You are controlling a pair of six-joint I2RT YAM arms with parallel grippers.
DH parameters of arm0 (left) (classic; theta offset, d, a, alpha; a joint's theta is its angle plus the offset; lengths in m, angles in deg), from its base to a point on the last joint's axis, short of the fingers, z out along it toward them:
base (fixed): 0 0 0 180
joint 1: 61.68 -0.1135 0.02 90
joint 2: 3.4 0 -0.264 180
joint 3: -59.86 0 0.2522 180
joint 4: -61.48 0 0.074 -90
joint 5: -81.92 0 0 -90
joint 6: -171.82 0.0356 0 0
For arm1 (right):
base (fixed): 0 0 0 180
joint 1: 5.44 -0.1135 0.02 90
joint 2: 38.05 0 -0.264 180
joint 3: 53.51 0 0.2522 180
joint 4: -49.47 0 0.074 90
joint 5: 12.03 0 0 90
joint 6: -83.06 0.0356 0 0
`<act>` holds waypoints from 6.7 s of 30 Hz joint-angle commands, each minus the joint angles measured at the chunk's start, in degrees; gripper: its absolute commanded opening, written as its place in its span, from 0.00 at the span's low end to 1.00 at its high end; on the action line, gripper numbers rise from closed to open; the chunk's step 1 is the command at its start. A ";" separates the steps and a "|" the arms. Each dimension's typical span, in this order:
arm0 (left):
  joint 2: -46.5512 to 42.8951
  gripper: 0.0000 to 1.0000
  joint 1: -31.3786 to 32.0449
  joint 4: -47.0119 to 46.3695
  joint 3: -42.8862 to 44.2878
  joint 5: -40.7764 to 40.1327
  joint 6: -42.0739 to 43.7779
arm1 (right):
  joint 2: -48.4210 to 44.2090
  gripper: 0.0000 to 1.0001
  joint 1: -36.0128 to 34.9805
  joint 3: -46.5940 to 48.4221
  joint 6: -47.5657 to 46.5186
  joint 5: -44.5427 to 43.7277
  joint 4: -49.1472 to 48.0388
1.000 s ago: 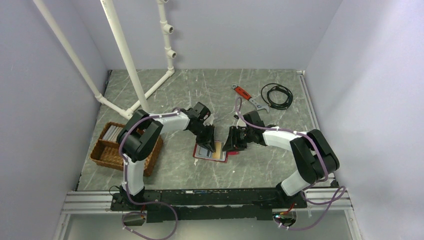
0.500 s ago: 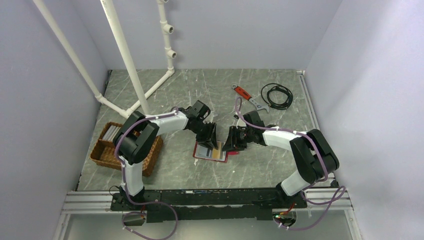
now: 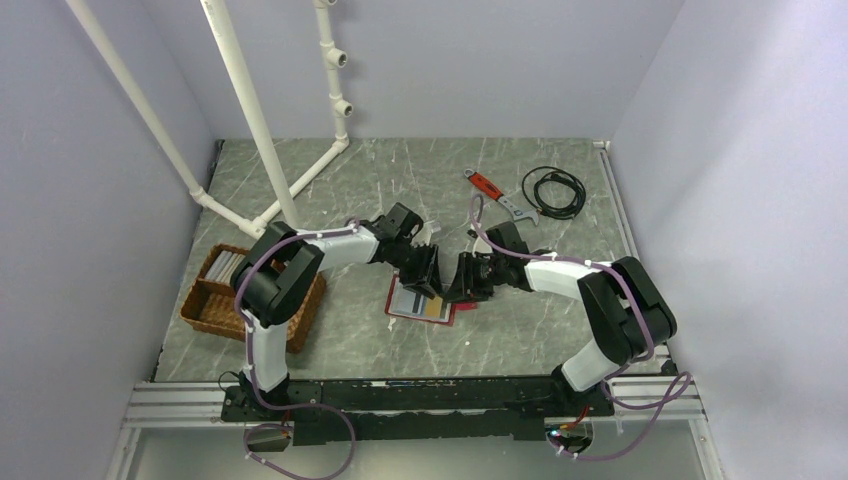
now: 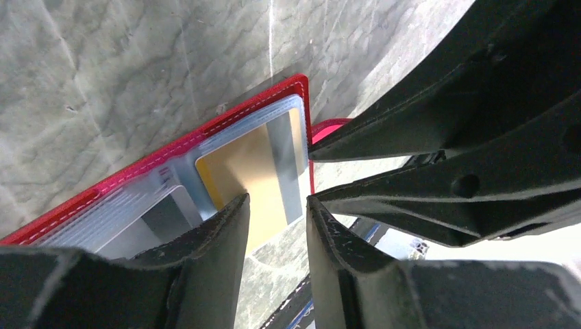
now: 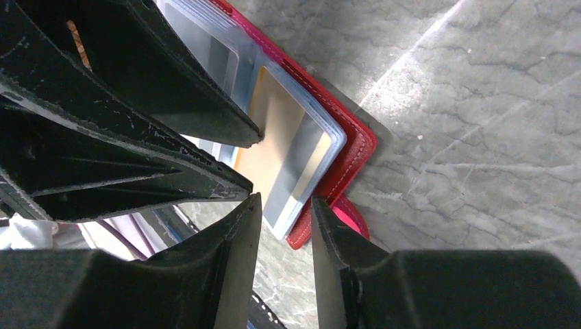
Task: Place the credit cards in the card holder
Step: Insert the credit card into the card holder, then turn over the card slot in the card holder.
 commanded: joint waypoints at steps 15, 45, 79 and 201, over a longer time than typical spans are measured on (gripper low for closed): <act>-5.18 0.35 0.26 4.77 0.90 -5.59 3.62 | -2.09 0.37 0.21 -0.07 1.31 -0.16 -1.80; 0.34 0.09 0.26 6.92 -1.65 -9.47 4.51 | -0.86 0.37 0.04 -0.20 0.93 0.26 -1.28; 0.24 0.08 0.26 6.83 -1.82 -8.84 4.81 | -1.20 0.36 -1.72 -0.04 2.17 -1.33 -0.75; -7.75 0.00 -2.68 4.11 -10.00 -11.73 -5.80 | 9.07 0.12 -18.16 19.75 8.42 -32.76 20.35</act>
